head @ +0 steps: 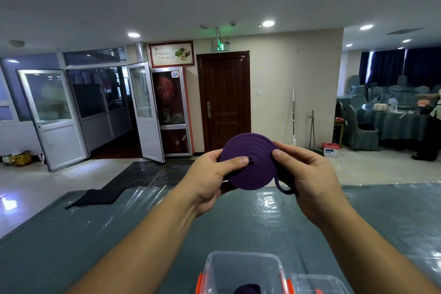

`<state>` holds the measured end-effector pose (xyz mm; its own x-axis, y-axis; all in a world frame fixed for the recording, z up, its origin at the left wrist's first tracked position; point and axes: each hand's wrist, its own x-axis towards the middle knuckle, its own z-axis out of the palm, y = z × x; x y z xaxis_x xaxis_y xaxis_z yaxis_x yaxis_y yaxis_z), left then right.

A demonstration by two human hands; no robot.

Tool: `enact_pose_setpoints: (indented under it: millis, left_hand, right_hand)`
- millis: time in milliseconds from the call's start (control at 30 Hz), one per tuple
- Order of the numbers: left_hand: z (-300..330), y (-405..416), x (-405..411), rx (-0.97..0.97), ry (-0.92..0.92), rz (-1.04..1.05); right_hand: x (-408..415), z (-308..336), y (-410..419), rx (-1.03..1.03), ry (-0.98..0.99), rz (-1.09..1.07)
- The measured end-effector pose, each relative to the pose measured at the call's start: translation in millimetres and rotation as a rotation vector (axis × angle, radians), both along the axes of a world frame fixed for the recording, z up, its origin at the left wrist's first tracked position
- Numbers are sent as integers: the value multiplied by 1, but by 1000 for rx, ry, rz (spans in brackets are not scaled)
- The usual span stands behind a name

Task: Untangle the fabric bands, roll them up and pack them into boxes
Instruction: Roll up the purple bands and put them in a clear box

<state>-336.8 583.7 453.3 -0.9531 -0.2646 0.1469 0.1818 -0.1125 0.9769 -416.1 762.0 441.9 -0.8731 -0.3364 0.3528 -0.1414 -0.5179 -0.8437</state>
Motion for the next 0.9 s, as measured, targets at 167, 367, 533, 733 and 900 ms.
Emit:
enact_pose_setpoints:
  millis: [167, 367, 533, 733, 900]
  left_hand:
    - [6, -5, 4, -152, -83, -81]
    - [0, 7, 1, -15, 35, 9]
    - [-11, 14, 0, 17, 22, 41]
    - [-4, 4, 7, -151, -79, -31]
    - [-19, 15, 3, -21, 19, 48]
  right_hand:
    - [-2, 0, 5, 67, 36, -31]
    - [7, -4, -6, -74, -21, -50]
    - [9, -8, -6, -85, -51, -56]
    - [9, -14, -1, -11, -53, -32]
    - [11, -20, -8, -144, -143, -102]
